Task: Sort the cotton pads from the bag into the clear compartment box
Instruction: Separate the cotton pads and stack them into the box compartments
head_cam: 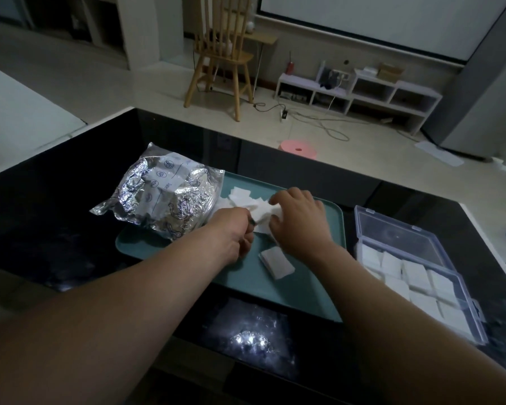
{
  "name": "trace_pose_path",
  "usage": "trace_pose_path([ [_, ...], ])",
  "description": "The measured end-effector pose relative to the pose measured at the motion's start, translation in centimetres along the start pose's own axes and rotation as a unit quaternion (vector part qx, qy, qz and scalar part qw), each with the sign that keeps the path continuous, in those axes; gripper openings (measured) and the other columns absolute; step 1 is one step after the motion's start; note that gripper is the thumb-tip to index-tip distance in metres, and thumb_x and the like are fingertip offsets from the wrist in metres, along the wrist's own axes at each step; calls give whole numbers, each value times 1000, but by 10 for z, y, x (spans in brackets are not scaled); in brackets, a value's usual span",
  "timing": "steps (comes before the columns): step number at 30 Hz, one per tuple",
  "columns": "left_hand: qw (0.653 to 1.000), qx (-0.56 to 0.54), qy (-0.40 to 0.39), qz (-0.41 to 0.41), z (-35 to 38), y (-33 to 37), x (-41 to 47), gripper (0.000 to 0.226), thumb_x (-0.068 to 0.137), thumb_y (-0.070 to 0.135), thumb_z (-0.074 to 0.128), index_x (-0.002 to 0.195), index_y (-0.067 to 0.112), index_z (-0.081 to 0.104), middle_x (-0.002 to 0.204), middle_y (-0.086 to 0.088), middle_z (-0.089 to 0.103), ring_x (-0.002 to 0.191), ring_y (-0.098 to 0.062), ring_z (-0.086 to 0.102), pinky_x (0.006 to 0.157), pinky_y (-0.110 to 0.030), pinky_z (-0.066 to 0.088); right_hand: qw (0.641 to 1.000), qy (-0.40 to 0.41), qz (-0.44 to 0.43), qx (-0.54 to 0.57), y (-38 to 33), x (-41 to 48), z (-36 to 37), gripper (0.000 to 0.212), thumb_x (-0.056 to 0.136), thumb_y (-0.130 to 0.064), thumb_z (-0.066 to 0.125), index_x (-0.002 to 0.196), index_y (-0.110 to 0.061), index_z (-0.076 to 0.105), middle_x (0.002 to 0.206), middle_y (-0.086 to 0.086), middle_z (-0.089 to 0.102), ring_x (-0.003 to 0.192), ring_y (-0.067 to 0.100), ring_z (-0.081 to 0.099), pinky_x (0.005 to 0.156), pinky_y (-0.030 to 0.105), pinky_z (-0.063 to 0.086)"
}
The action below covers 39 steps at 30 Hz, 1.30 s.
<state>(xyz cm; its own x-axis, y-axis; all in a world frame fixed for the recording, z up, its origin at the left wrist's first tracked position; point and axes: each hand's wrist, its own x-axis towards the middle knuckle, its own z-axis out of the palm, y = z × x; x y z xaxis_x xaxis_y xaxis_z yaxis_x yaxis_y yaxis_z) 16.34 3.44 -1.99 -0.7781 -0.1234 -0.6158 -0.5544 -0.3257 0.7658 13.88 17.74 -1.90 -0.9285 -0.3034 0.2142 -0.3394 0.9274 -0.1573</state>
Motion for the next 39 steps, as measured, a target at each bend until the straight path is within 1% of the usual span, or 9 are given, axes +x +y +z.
trace_pose_path([
  [3,1000,4,2,6,-2,2,-3,31,90,4,40,63,17,49,47,3,38,36,-8,28,37,-12,21,996,-77,-9,-52,-22,21,10,48,92,-46,61,135,-26,54,133,0,62,128,25,53,109,48,37],
  [6,1000,0,-15,9,-5,5,-6,32,92,6,45,62,17,49,48,3,38,36,-7,28,37,-13,20,991,-92,7,-94,-31,29,19,28,91,-37,58,114,-21,55,109,3,68,109,29,62,99,49,39],
  [9,999,-4,-34,3,-5,5,-8,26,93,8,49,69,16,53,52,2,41,39,-8,31,36,-13,22,993,-59,4,-102,-29,23,18,8,91,-20,50,95,-22,56,95,2,69,96,28,65,95,45,39],
  [15,996,-66,-57,11,7,3,-13,20,101,9,47,85,12,57,64,-5,47,49,-13,40,39,-16,37,998,59,18,-24,-4,-4,-10,23,101,-25,51,94,-22,73,95,-1,71,93,26,64,80,39,38],
  [18,993,-70,-93,14,17,2,-27,13,103,20,55,97,9,56,85,-11,54,63,-19,54,49,-25,51,995,85,39,38,1,-26,-30,27,101,-25,52,84,-16,71,84,3,69,78,26,62,69,36,41],
  [23,986,-58,-157,22,23,-7,-46,36,100,43,63,113,9,58,119,-20,68,90,-28,71,58,-28,59,986,101,87,104,2,-62,-47,31,100,-25,53,71,-19,61,70,-2,61,62,16,56,55,32,38],
  [27,963,-116,-244,-8,25,-13,-58,40,104,44,55,118,9,67,100,-11,77,84,-20,74,77,-33,63,983,99,84,132,2,-85,-53,26,101,-28,58,79,-21,67,73,-7,62,66,13,58,61,35,49],
  [33,965,100,-157,183,41,-29,-59,36,107,41,49,122,9,49,120,-18,63,95,-23,67,73,-38,64,973,96,138,156,15,-98,-63,26,94,-29,62,72,-17,57,64,-2,58,60,20,55,59,46,53],
  [39,934,166,-202,243,53,-43,-61,25,108,37,46,131,27,43,122,-8,59,97,-18,67,76,-42,64,972,57,156,164,23,-98,-70,32,95,-35,63,70,-15,59,62,1,59,59,20,56,56,38,48],
])
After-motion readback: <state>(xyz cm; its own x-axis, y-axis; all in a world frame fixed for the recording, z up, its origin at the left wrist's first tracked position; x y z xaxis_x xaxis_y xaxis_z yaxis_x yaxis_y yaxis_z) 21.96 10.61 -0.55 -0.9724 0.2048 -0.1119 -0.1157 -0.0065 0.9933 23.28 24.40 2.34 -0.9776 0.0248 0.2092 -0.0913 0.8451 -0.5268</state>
